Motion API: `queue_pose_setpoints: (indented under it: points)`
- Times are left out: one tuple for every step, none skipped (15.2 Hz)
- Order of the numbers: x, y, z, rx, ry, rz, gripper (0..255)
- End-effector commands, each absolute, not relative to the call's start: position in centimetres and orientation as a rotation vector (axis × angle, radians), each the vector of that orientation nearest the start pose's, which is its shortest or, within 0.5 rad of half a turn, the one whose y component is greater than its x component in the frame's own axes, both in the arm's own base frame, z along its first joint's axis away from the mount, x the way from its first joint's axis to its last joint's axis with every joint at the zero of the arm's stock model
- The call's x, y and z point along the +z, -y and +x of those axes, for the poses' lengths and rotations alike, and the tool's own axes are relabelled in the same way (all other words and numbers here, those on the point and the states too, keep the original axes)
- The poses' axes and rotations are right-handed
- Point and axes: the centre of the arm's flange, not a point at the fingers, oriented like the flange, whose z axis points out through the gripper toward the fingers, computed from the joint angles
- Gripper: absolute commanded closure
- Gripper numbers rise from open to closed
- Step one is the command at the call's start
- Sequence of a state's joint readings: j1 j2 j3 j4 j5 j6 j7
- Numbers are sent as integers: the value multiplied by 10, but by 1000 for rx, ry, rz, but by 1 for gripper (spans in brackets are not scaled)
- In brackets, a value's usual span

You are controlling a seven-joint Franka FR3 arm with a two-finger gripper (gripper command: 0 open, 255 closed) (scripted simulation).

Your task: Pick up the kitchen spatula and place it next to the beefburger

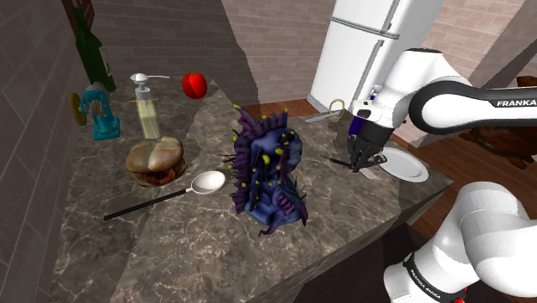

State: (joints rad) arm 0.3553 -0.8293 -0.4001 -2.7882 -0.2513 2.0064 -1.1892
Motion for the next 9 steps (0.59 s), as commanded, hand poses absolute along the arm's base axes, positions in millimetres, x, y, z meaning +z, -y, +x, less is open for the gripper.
queue_pose_setpoints:
  points:
    - [428, 17, 309, -79, 1960, -2400, 255]
    - [434, 17, 309, -79, 1960, -2400, 255]
    - [439, 17, 309, -79, 1960, -2400, 255]
    - [444, 17, 309, -79, 1960, -2400, 255]
    - [449, 17, 309, -79, 1960, -2400, 255]
    - [455, 17, 309, -79, 1960, -2400, 255]
    - [460, 17, 309, -79, 1960, -2400, 255]
    - [465, 17, 309, -79, 1960, -2400, 255]
    - [470, 17, 309, -79, 1960, -2400, 255]
